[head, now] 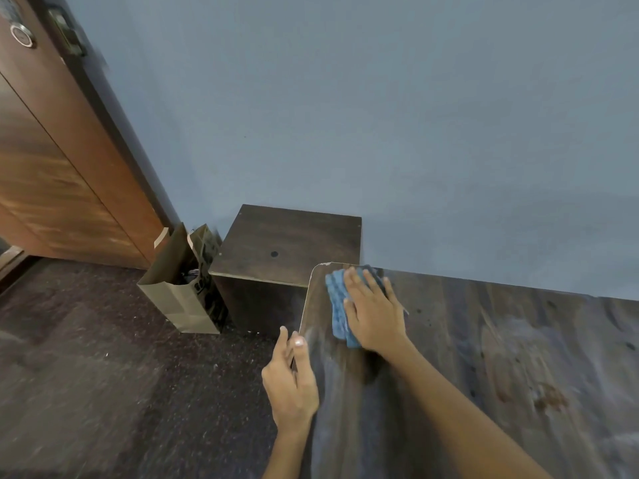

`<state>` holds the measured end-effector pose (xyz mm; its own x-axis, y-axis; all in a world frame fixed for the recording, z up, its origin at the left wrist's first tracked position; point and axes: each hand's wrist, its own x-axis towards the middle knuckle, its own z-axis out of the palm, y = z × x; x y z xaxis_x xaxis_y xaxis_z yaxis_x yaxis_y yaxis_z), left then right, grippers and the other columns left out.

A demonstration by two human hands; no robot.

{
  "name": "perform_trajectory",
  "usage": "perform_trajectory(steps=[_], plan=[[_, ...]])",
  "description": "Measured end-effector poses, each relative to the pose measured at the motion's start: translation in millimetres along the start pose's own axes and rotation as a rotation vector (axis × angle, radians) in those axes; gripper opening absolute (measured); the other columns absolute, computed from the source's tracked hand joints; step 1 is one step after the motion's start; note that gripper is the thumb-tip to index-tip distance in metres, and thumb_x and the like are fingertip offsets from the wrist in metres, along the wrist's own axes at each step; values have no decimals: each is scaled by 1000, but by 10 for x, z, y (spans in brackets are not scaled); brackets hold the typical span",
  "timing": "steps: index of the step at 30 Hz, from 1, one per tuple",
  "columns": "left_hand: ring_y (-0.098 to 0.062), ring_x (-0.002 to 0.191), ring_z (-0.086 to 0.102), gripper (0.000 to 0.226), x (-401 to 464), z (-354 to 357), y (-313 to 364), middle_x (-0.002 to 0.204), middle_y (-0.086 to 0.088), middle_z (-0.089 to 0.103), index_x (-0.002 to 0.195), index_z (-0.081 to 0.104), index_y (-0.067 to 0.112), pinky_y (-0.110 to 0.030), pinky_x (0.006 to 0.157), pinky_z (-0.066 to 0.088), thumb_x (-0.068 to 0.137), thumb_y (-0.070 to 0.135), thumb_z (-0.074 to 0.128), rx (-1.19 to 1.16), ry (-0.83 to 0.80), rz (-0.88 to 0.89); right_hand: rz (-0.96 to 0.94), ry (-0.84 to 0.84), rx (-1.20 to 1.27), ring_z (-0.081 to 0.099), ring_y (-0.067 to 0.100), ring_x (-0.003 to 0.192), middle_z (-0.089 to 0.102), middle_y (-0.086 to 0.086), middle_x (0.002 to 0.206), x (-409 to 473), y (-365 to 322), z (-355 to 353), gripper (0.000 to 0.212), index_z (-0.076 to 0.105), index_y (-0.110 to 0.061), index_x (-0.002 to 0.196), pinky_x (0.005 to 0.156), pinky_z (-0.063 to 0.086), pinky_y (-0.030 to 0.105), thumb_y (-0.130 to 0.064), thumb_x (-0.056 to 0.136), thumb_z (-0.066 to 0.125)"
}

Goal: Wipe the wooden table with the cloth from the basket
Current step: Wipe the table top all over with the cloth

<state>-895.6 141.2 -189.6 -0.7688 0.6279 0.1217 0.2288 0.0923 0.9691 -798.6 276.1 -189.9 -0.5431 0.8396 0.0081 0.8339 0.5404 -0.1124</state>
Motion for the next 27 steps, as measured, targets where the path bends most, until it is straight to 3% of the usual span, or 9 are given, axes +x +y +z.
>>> perform_trajectory(steps=[3,6,9,13,16,19,21,24,27], plan=[[15,60,55,106,-23,-20,22,55,32,46,120,58,-3,-6,53,42,73,84,20,-17,0,-14,160,3,52,3,19,145,9,1,158,292,-219,-8,54,7,-18,150,116,-3,39,-33,101,23],[20,59,52,106,-43,-41,80,55,32,40,118,58,-6,0,54,37,75,83,18,-49,-32,-9,-75,-21,25,10,19,144,17,2,157,104,-417,49,53,13,-17,149,116,4,38,-33,100,23],[26,65,50,99,-42,-57,107,66,30,45,120,55,-9,4,58,35,79,76,25,-88,-49,-14,-340,0,-1,32,16,138,40,-2,147,-462,-403,105,52,36,-19,142,115,20,40,-36,94,26],[28,65,48,90,-79,-73,50,81,25,50,115,59,-9,4,59,36,80,69,31,-72,-30,8,-300,-15,-66,36,13,135,44,-5,144,-603,-41,53,56,39,-22,140,111,13,41,-40,98,8],[3,51,57,97,-135,-124,9,60,27,44,120,58,-3,-13,48,44,78,78,24,-17,-1,3,-17,-28,-14,14,15,144,22,-4,155,-191,32,-4,61,18,-21,148,115,-4,38,-40,93,0],[-23,45,55,101,-177,-155,-57,51,19,40,124,56,0,-42,46,46,76,82,20,37,16,5,133,-27,35,4,18,145,10,-1,158,61,-213,36,54,7,-18,150,116,-4,40,-35,100,18],[-6,48,55,100,-184,-176,-29,55,19,45,124,56,-1,-32,47,47,77,80,22,11,26,7,-30,-18,53,9,18,144,16,0,157,-38,-407,57,53,12,-19,149,116,0,39,-34,99,24],[22,72,52,83,-192,-192,35,73,14,61,117,58,-9,2,61,37,82,62,32,-37,10,-13,-368,-28,29,25,17,141,33,-2,150,-604,-496,81,52,27,-21,145,116,18,43,-36,95,25],[30,71,48,84,-229,-210,22,78,12,63,110,62,-10,6,63,34,82,63,32,-40,22,-32,-455,-34,-2,32,12,137,40,-7,146,-912,-212,65,49,32,-24,142,110,18,43,-38,96,29]])
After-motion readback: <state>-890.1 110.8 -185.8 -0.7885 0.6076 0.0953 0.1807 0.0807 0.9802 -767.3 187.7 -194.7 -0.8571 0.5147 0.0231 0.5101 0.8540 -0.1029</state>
